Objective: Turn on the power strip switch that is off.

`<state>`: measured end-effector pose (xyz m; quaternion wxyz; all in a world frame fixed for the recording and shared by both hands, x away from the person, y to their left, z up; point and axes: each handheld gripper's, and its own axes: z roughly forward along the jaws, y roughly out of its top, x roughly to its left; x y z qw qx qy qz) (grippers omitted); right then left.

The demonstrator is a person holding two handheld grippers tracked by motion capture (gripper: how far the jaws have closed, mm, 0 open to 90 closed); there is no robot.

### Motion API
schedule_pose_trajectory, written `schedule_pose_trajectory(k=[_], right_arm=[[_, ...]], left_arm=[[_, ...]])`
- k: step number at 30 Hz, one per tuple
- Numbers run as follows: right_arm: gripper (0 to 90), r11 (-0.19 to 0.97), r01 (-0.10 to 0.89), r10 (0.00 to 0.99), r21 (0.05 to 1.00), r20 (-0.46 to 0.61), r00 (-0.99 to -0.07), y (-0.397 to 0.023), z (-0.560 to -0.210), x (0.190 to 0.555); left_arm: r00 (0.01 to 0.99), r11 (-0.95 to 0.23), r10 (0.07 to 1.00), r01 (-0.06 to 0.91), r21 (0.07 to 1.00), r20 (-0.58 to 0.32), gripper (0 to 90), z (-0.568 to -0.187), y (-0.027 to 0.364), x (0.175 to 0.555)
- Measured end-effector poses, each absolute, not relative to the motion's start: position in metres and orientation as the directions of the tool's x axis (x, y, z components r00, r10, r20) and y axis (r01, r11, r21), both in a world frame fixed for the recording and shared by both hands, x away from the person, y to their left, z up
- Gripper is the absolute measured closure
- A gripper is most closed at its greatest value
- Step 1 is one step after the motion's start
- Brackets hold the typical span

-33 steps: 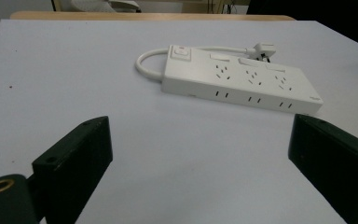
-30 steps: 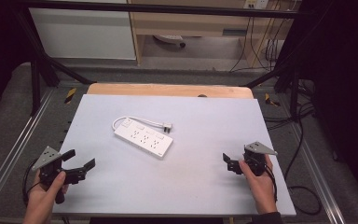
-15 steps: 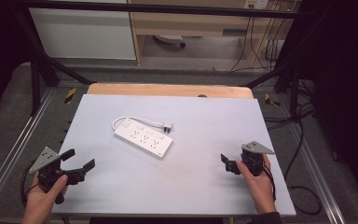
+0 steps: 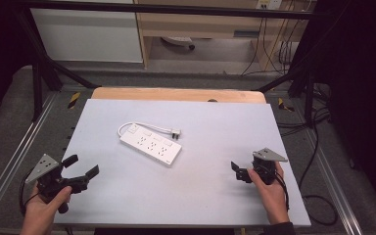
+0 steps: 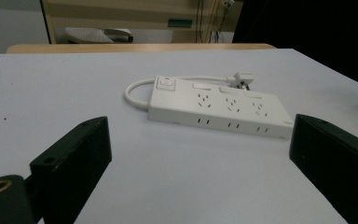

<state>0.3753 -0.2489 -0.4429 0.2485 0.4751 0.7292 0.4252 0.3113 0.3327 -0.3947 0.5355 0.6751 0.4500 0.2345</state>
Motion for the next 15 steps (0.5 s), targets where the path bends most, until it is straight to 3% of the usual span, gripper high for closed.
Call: schedule_pose_trajectory(k=[15], right_arm=[[3.3,0.184,0.479,0.904,0.858,0.044,-0.425,-0.249,-0.442,0.375]], left_arm=[[0.467,0.01,0.864,0.36,0.933,-0.19,6.0,-0.388,0.333,0.322]])
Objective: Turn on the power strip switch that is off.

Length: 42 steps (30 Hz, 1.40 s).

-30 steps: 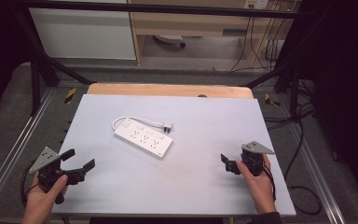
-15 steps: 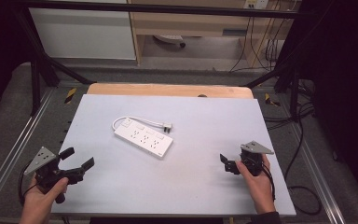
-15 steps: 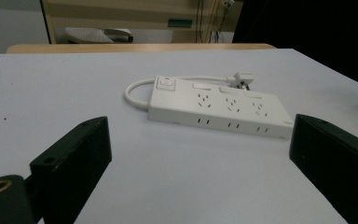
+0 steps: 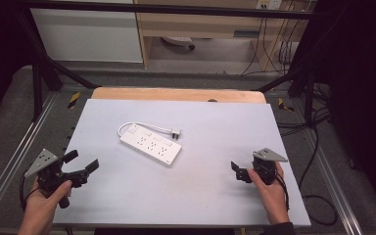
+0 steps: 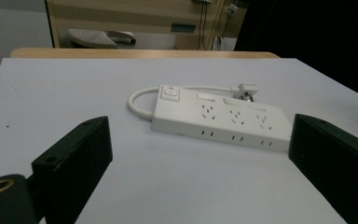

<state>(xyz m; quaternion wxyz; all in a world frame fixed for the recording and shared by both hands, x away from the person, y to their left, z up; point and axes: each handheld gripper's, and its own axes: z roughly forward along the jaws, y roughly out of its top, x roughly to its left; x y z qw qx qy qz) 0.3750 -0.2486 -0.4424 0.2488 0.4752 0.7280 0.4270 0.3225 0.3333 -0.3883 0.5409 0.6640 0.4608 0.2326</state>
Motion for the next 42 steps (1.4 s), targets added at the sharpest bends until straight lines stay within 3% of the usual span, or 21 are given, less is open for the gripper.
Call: schedule_pose_trajectory(k=[19,42], right_arm=[[3.4,0.183,0.49,0.903,0.853,0.051,-0.426,-0.248,-0.443,0.375],[3.4,0.182,0.496,0.902,0.849,0.056,-0.427,-0.247,-0.443,0.376]], left_arm=[[0.493,-0.029,0.854,0.363,0.931,-0.165,5.9,-0.376,0.32,0.337],[0.568,-0.123,0.813,0.378,0.918,-0.125,5.9,-0.354,0.274,0.371]])
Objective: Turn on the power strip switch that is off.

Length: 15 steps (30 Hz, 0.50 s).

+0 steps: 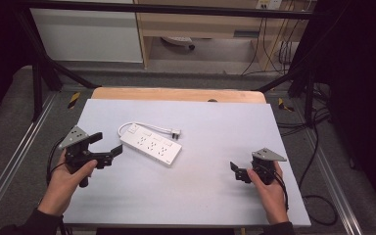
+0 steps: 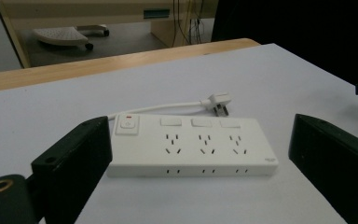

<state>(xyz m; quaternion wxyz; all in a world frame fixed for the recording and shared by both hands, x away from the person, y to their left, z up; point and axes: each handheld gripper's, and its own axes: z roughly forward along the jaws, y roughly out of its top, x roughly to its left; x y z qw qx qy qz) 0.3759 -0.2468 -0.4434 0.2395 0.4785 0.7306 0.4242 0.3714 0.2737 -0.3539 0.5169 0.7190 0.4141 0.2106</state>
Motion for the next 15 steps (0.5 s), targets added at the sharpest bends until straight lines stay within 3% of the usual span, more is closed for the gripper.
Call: schedule_pose_trajectory(k=[15], right_arm=[[3.5,0.179,0.496,0.901,0.85,0.06,-0.429,-0.246,-0.443,0.375]], left_arm=[[0.603,-0.164,0.793,0.353,0.921,-0.09,5.9,-0.336,0.251,0.389]])
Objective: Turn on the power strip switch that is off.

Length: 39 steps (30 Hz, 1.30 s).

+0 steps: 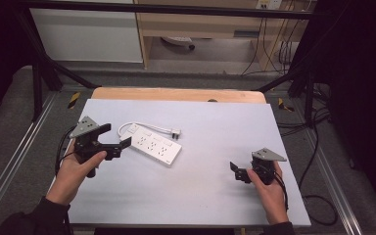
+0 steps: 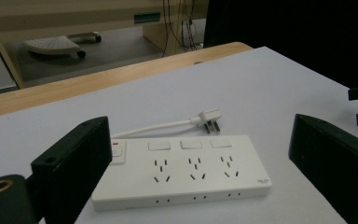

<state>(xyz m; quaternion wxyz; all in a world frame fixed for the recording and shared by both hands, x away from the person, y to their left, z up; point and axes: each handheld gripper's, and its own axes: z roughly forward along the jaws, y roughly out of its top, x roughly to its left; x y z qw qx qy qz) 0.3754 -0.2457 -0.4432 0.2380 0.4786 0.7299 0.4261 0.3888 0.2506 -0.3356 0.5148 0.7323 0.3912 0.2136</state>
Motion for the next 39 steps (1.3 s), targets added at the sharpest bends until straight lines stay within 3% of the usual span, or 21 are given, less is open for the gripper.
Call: schedule_pose_trajectory(k=[39], right_arm=[[3.7,0.175,0.49,0.897,0.854,0.067,-0.437,-0.245,-0.442,0.375]], left_arm=[[0.601,-0.215,0.797,0.37,0.904,-0.057,7.3,-0.333,0.213,0.447]])
